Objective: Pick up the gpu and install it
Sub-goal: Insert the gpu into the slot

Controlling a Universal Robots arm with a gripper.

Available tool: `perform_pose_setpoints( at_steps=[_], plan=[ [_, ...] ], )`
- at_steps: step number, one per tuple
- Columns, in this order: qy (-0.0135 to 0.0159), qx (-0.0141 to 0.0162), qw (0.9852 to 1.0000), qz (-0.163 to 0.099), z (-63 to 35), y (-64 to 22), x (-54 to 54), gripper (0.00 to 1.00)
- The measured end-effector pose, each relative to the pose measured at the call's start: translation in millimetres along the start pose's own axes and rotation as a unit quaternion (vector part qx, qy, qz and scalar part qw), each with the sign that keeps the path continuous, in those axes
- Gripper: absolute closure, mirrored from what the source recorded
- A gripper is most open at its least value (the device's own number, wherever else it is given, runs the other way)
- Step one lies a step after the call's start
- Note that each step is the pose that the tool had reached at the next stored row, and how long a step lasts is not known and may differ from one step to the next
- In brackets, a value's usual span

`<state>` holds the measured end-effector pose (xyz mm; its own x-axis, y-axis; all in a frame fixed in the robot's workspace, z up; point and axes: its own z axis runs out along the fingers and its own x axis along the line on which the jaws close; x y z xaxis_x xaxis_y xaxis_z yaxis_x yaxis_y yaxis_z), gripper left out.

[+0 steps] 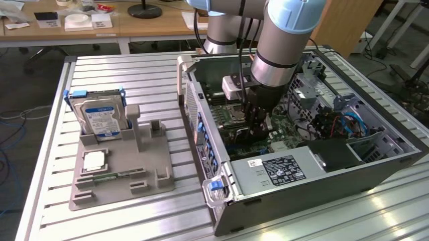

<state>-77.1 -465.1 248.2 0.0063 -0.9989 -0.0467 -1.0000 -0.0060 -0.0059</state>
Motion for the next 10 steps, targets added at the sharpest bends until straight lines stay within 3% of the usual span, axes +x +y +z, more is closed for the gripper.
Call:
perform_pose_setpoints(
  at_steps=[10],
  plan=[
    [0.0001,0.0,1.0,0.0,0.9,1.0,-0.5,0.73]
  ],
)
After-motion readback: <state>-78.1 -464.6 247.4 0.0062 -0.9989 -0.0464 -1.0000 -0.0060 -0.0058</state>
